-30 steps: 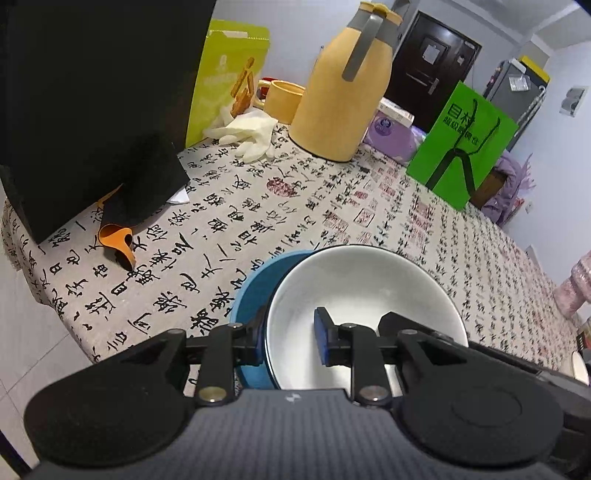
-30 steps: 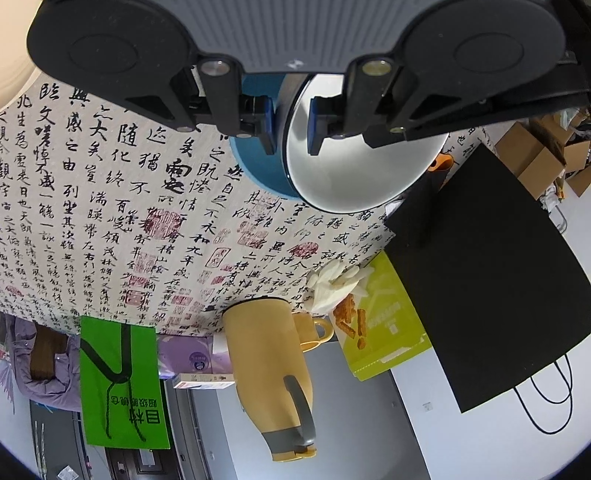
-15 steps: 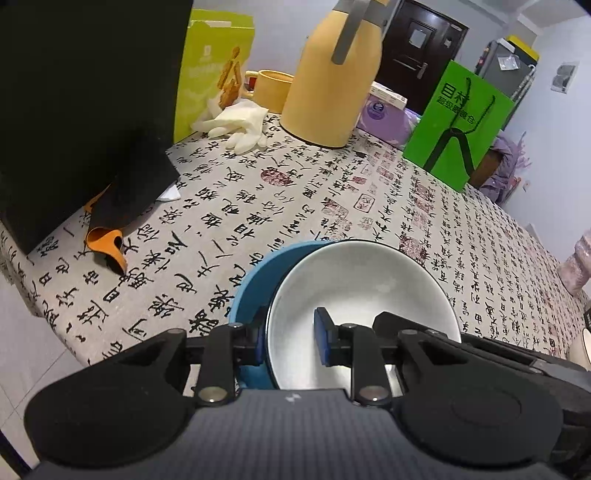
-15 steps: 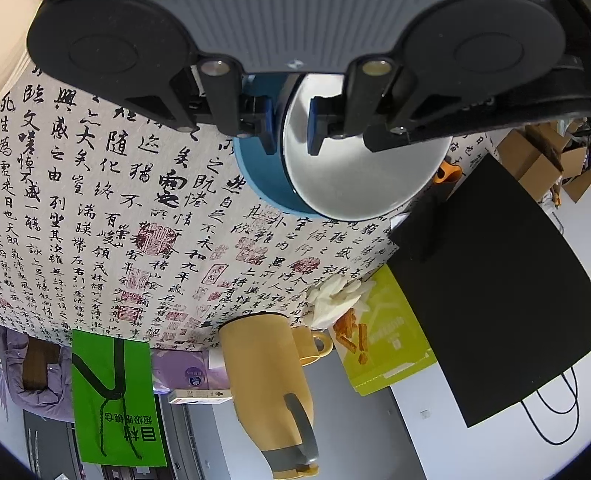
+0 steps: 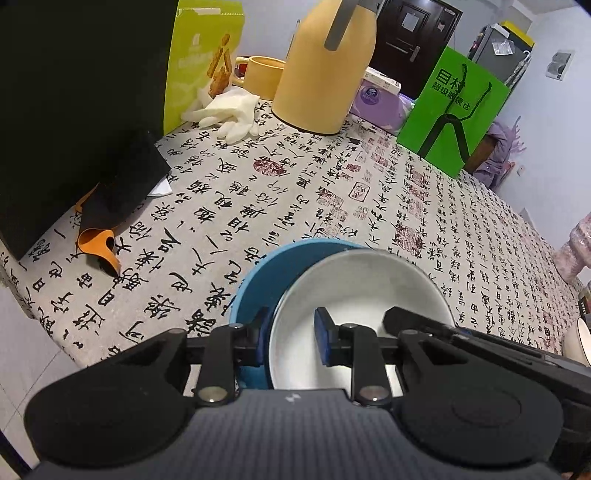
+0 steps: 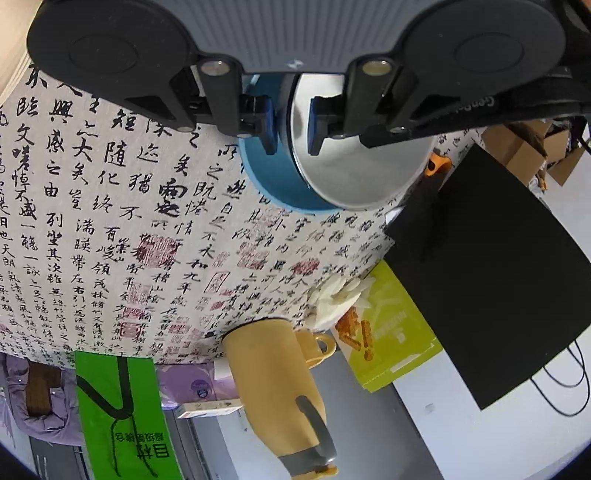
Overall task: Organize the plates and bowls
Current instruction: 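Lower the white bowl into the blue bowl with both grippers, then open both grippers to release the white bowl inside the blue bowl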
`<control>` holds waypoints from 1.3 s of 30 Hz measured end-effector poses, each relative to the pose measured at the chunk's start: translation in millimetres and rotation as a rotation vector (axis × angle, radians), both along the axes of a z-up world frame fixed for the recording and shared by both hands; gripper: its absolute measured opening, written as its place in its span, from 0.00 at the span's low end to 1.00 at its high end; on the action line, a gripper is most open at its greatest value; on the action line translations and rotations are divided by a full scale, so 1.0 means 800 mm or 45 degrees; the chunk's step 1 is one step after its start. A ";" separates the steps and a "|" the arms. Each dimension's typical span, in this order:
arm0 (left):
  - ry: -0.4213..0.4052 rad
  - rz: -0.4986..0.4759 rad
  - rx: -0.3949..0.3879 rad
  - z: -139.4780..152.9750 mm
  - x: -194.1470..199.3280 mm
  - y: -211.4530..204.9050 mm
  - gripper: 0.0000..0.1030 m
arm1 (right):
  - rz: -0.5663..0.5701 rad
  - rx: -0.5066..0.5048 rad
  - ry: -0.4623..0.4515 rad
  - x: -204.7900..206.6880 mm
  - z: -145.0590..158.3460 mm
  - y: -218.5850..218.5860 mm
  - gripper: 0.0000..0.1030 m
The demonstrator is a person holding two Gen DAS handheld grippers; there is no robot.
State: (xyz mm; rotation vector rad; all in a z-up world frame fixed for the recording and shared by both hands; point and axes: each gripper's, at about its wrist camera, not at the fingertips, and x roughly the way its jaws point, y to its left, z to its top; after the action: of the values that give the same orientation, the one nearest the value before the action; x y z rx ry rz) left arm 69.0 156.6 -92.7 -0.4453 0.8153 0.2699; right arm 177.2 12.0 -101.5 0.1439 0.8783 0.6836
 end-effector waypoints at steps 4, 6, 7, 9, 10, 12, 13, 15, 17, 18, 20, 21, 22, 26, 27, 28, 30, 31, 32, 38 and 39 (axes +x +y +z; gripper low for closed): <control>-0.013 0.008 0.023 0.002 0.000 0.000 0.24 | -0.006 -0.006 -0.024 0.001 0.003 -0.002 0.21; -0.011 0.010 0.034 0.002 0.001 -0.002 0.24 | -0.002 -0.021 -0.034 -0.001 0.003 0.001 0.21; -0.008 0.014 0.039 0.002 0.002 -0.002 0.24 | 0.000 -0.026 -0.041 -0.002 0.003 0.001 0.21; -0.010 0.016 0.037 0.001 0.001 -0.001 0.24 | -0.001 -0.037 -0.055 -0.003 0.003 0.002 0.18; -0.012 0.017 0.038 0.001 0.001 -0.001 0.24 | -0.003 -0.040 -0.059 -0.003 0.002 0.002 0.17; -0.014 0.020 0.035 0.001 0.001 0.000 0.24 | -0.007 -0.050 -0.069 -0.003 0.001 0.002 0.12; -0.015 0.021 0.036 0.001 0.001 0.000 0.24 | -0.004 -0.056 -0.075 -0.004 0.001 0.001 0.11; -0.020 0.022 0.039 0.002 0.001 -0.001 0.24 | 0.002 -0.076 -0.090 -0.005 -0.001 0.003 0.10; -0.027 0.025 0.037 0.002 0.000 -0.001 0.24 | 0.010 -0.107 -0.121 -0.008 -0.001 0.007 0.10; -0.029 0.026 0.036 0.003 0.000 -0.001 0.24 | 0.016 -0.124 -0.139 -0.011 -0.001 0.009 0.10; -0.030 0.033 0.035 0.003 0.000 0.000 0.24 | 0.032 -0.158 -0.171 -0.015 -0.001 0.015 0.10; -0.032 0.035 0.035 0.003 0.000 0.001 0.24 | 0.040 -0.169 -0.181 -0.016 -0.001 0.016 0.10; -0.035 0.035 0.037 0.004 -0.001 0.001 0.24 | 0.046 -0.177 -0.189 -0.017 -0.001 0.017 0.10; -0.045 0.033 0.033 0.006 -0.002 0.001 0.24 | 0.051 -0.183 -0.194 -0.017 0.000 0.019 0.10; -0.051 0.031 0.028 0.007 -0.003 0.002 0.24 | 0.054 -0.177 -0.189 -0.016 0.001 0.019 0.11; -0.056 0.029 0.026 0.007 -0.003 0.002 0.24 | 0.057 -0.164 -0.179 -0.016 0.001 0.018 0.13; -0.075 0.018 0.016 0.010 -0.005 0.001 0.24 | 0.058 -0.139 -0.159 -0.014 0.002 0.016 0.17; -0.082 0.016 0.020 0.012 -0.006 0.000 0.24 | 0.052 -0.125 -0.155 -0.013 0.003 0.014 0.18; -0.089 0.016 0.029 0.014 -0.006 -0.001 0.25 | 0.041 -0.111 -0.157 -0.013 0.005 0.011 0.21; -0.141 0.014 0.039 0.026 -0.012 0.001 0.45 | 0.023 0.019 -0.161 -0.016 0.020 -0.006 0.37; -0.153 0.006 0.043 0.028 -0.013 0.001 0.51 | 0.022 0.032 -0.175 -0.018 0.023 -0.009 0.40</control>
State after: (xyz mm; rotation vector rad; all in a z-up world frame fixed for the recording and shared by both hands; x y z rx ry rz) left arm 58.4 157.5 -70.0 -0.4273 0.6911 0.2585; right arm 163.2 5.0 -82.8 0.1104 0.7404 0.7124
